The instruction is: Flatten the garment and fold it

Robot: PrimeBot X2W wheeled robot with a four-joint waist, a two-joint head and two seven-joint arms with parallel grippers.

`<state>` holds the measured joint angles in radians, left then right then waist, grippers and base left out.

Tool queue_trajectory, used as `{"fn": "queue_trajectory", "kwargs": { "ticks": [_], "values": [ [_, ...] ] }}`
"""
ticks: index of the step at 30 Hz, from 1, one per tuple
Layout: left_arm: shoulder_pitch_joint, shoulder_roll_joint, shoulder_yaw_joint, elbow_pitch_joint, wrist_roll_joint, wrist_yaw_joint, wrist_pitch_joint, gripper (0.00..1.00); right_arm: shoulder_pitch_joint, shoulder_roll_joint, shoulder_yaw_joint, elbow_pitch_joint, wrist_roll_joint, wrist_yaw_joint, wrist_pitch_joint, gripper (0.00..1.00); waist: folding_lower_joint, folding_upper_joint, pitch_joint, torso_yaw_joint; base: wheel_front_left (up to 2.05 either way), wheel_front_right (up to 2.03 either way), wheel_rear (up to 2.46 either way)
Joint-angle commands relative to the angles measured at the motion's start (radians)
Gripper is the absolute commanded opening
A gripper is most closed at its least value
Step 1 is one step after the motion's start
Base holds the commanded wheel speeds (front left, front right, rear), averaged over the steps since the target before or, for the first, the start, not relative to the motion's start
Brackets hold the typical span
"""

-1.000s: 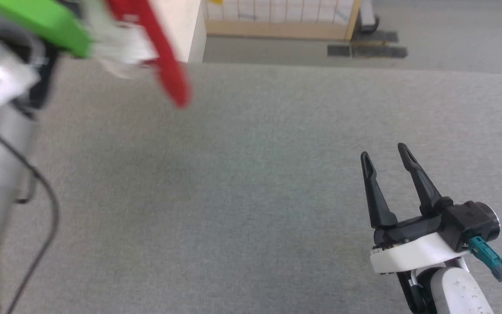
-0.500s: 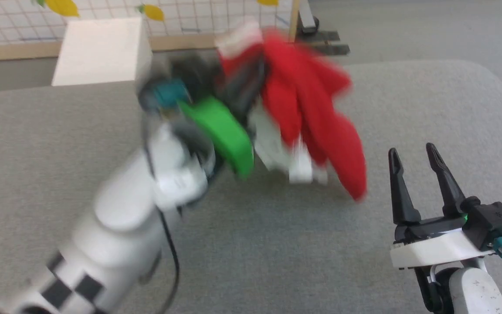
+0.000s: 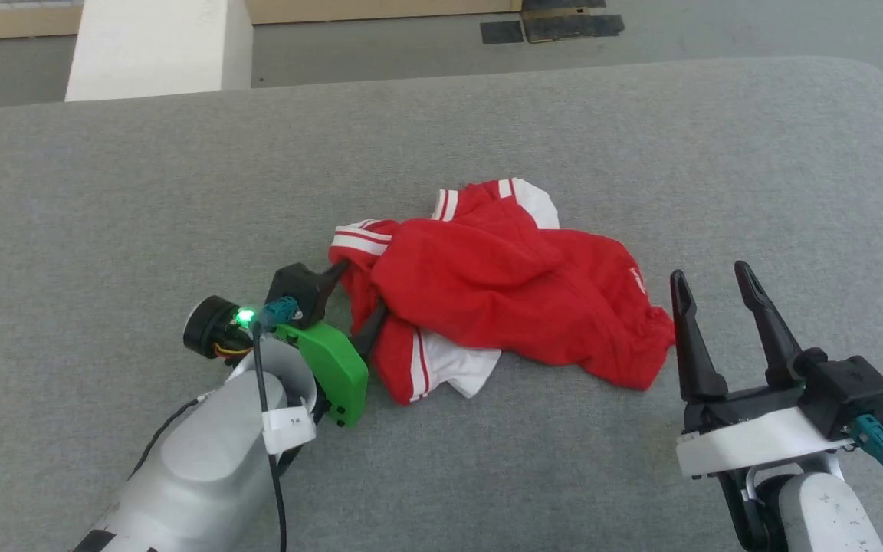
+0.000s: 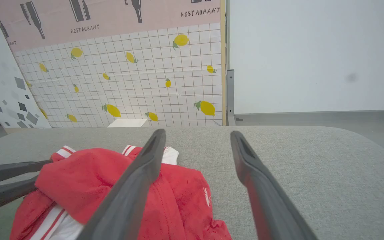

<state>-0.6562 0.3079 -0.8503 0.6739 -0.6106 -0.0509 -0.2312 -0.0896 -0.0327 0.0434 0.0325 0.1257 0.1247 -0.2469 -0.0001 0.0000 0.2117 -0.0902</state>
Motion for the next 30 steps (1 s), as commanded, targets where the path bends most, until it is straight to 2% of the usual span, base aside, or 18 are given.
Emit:
{"fn": "queue_trajectory", "kwargs": {
  "ticks": [1, 4, 7, 12, 16, 19, 24, 30],
  "values": [
    [-0.003, -0.006, 0.016, 0.000, -0.008, 0.010, -0.015, 1.00, -0.011, 0.000, 0.000, 0.007, -0.001, 0.006, -0.005, 1.00, 0.0001, 0.0000, -0.024, 0.028, 0.00, 0.00, 0.00],
    [0.008, -0.009, 0.070, -0.029, -0.014, 0.033, -0.028, 1.00, -0.002, 0.000, -0.002, 0.016, -0.004, 0.006, -0.003, 1.00, 0.0001, 0.0000, -0.056, 0.050, 0.00, 0.00, 0.00],
    [0.041, -0.004, 0.159, -0.128, 0.004, 0.072, -0.030, 1.00, 0.012, 0.000, -0.012, 0.014, -0.007, 0.006, 0.000, 1.00, 0.0001, 0.0000, -0.089, 0.072, 0.00, 0.00, 0.00],
    [0.190, 0.004, 0.333, -0.336, 0.074, 0.138, -0.030, 1.00, 0.045, 0.000, -0.026, 0.004, -0.008, 0.006, 0.009, 1.00, 0.0001, 0.0000, -0.142, 0.105, 0.00, 0.00, 0.00],
    [0.335, -0.012, 0.441, -0.466, 0.147, 0.171, -0.030, 1.00, 0.074, 0.000, -0.030, -0.004, -0.002, 0.006, 0.015, 1.00, 0.0001, 0.0000, -0.171, 0.120, 0.00, 0.00, 0.00],
    [0.434, -0.035, 0.485, -0.522, 0.197, 0.179, -0.030, 1.00, 0.091, 0.000, -0.030, -0.007, 0.002, 0.006, 0.018, 1.00, 0.0001, 0.0000, -0.186, 0.127, 0.00, 0.00, 0.00],
    [0.567, -0.069, 0.510, -0.540, 0.272, 0.171, -0.030, 1.00, 0.120, 0.000, -0.021, -0.007, 0.013, 0.006, 0.022, 1.00, 0.0001, 0.0000, -0.206, 0.129, 0.00, 0.00, 0.00],
    [0.630, -0.104, 0.526, -0.523, 0.317, 0.151, -0.031, 1.00, 0.138, 0.000, -0.011, -0.008, 0.019, 0.006, 0.025, 1.00, 0.0001, 0.0000, -0.214, 0.127, 0.00, 0.00, 0.00]
  ]
}}
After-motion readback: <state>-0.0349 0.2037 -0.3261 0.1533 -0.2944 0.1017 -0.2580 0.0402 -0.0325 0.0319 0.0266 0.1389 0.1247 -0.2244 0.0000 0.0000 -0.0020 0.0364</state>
